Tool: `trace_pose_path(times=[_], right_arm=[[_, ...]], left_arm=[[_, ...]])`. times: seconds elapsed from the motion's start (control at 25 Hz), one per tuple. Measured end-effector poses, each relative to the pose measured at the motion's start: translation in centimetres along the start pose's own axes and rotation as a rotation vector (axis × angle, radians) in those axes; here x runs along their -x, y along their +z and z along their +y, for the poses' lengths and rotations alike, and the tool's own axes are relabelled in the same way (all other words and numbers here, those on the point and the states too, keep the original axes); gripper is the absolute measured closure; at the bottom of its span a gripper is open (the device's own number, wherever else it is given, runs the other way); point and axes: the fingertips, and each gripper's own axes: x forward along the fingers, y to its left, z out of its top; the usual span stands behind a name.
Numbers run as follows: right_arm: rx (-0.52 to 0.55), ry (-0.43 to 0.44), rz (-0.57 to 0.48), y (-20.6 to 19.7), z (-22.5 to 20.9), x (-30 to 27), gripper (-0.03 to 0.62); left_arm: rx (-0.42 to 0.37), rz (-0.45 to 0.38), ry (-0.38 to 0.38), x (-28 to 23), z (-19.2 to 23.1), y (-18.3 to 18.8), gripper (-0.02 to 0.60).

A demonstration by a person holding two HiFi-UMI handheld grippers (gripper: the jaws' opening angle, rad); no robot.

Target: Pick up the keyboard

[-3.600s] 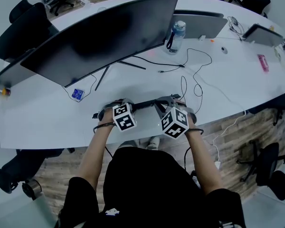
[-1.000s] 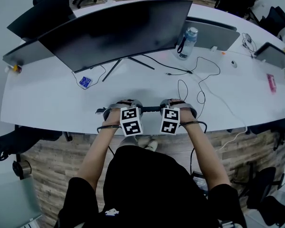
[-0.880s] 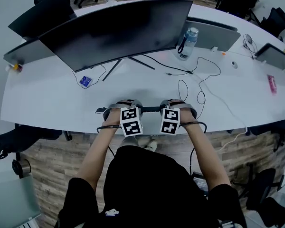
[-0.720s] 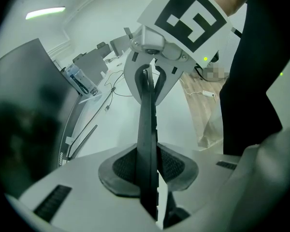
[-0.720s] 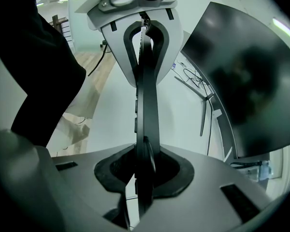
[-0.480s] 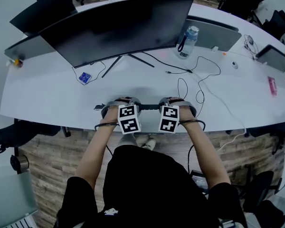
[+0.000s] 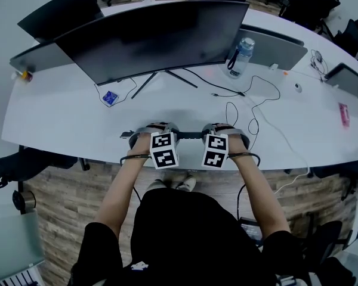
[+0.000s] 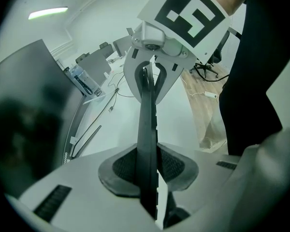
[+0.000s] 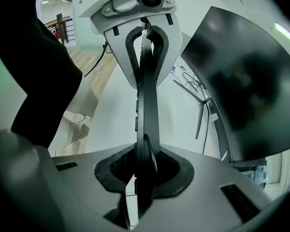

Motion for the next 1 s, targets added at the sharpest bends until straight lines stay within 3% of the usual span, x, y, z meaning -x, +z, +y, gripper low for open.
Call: trace_pose_path(times=[0.4, 1.0], right_arm=[[-0.033, -0.008, 0.002, 0.8, -0.7, 0.3, 0.517], [-0.068, -0.045, 0.044, 4.2, 1.6, 1.3, 0.517]], left_arm=[[-0.022, -0.004, 0.014, 0.7, 0.8, -0.4, 0.489], [-0.080, -0.022, 0.012, 3.2, -1.2, -3.1, 0.489]])
